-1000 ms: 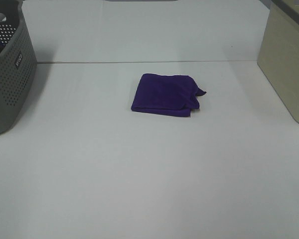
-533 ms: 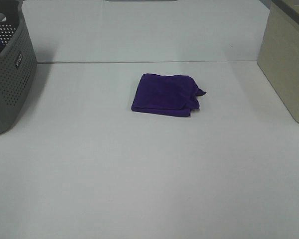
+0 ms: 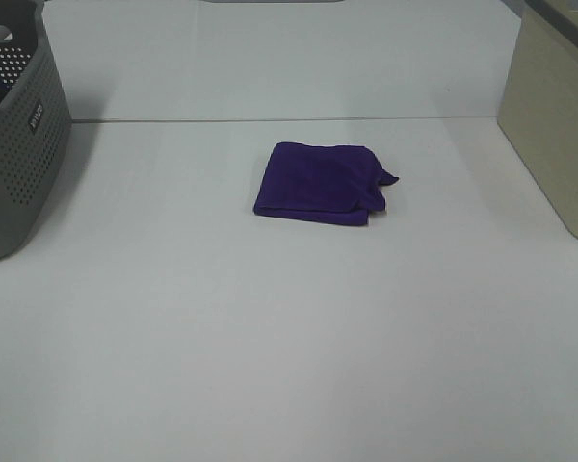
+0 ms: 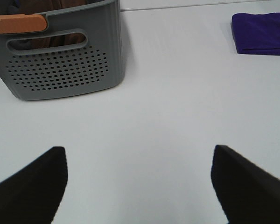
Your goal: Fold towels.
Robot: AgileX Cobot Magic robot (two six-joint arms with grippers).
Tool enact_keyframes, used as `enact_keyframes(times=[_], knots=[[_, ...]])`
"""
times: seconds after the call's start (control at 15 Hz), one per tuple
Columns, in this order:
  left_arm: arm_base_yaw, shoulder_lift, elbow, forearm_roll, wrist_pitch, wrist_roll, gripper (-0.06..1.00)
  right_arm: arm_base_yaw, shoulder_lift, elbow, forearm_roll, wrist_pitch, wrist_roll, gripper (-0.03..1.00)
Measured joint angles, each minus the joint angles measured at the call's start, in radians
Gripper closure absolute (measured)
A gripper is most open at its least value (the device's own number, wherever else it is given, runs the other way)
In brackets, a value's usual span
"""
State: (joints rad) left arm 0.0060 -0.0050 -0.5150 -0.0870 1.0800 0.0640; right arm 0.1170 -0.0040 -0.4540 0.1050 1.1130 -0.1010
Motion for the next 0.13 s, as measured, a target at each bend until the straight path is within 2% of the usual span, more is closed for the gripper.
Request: enact_keyframes(times=[0.13], knots=[[0.000,0.000,0.000,0.000,0.000,0.000,0.17,0.000,0.000,0.000,0.000,0.000,0.000,0.08]])
